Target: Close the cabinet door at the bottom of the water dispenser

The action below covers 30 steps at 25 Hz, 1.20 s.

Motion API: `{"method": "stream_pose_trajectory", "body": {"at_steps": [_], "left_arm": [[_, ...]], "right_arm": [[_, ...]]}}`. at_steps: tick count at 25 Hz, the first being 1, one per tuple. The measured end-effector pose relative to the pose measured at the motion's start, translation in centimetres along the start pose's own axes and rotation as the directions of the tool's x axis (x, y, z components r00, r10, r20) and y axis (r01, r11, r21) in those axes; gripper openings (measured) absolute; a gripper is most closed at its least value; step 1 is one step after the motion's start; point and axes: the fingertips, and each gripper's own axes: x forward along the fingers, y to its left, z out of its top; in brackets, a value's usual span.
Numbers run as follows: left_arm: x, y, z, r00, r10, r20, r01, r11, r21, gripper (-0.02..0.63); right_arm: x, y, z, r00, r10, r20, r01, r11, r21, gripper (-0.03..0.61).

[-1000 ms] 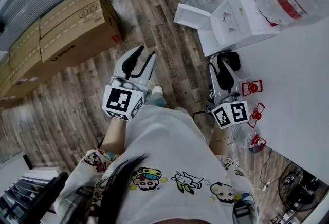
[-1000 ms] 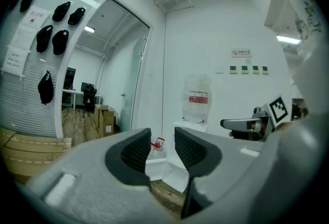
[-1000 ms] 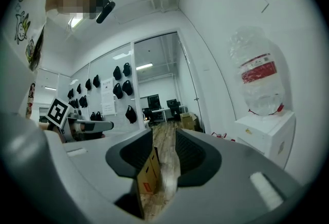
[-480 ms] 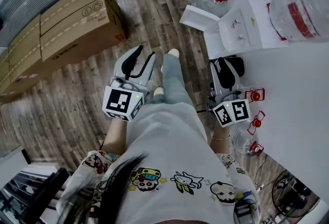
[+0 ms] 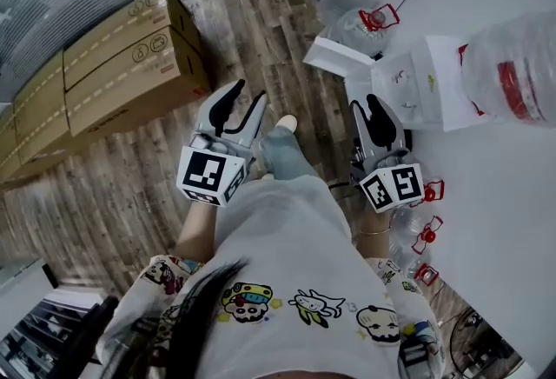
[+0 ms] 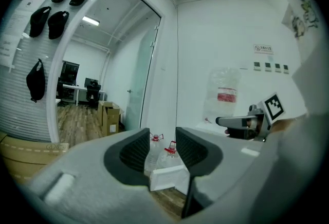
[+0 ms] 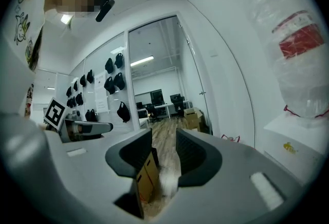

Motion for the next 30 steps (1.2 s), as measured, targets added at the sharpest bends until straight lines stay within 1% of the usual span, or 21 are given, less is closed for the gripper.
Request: {"method": "stream_pose_trajectory", "body": {"at_steps": [4, 10, 15, 20, 23, 26, 28, 30], "left_arm": [[4.6, 1.3, 2.0, 1.000, -0.020, 0.001, 0.020, 1.000, 0.008, 0.156], [10.8, 3.5, 4.4, 0.997, -0.078, -0.011, 0.078, 0.997, 0.027, 0.161], [14.8, 3.8, 5.2, 0.990, -0.138, -0.026, 0.139, 0.990, 0.039, 0.172], [18.1, 3.6, 5.7, 0.977, -0.211, -0.038, 0.213, 0.976, 0.052, 0.173], [20.2, 2.9, 5.8, 0.961, -0.271, -0.061, 0.274, 0.960, 0.059, 0.173], [22.4, 2.1, 6.0, 0.937, -0.339, -0.088, 0.345, 0.936, 0.069, 0.172], [23.9, 1.6, 6.3, 0.914, -0.391, -0.105, 0.399, 0.913, 0.078, 0.173], [25.5, 1.0, 6.5, 0.882, -0.453, -0.128, 0.465, 0.881, 0.086, 0.173]], "right_arm": [[3.1, -3.1, 1.6, 1.000, -0.019, 0.007, 0.019, 1.000, 0.006, 0.143], [7.2, -6.8, 3.4, 0.997, -0.068, 0.023, 0.068, 0.997, 0.024, 0.144], [8.4, -9.2, 3.7, 0.993, -0.112, 0.023, 0.111, 0.993, 0.037, 0.144], [8.8, -10.7, 3.8, 0.985, -0.173, 0.025, 0.172, 0.984, 0.039, 0.144], [8.4, -11.7, 3.7, 0.972, -0.231, 0.031, 0.229, 0.972, 0.055, 0.144], [8.1, -12.6, 3.8, 0.957, -0.288, 0.034, 0.285, 0.956, 0.071, 0.144], [8.0, -13.0, 3.8, 0.942, -0.334, 0.035, 0.330, 0.940, 0.085, 0.144], [7.9, -13.5, 3.9, 0.918, -0.394, 0.038, 0.388, 0.916, 0.104, 0.144]]}}
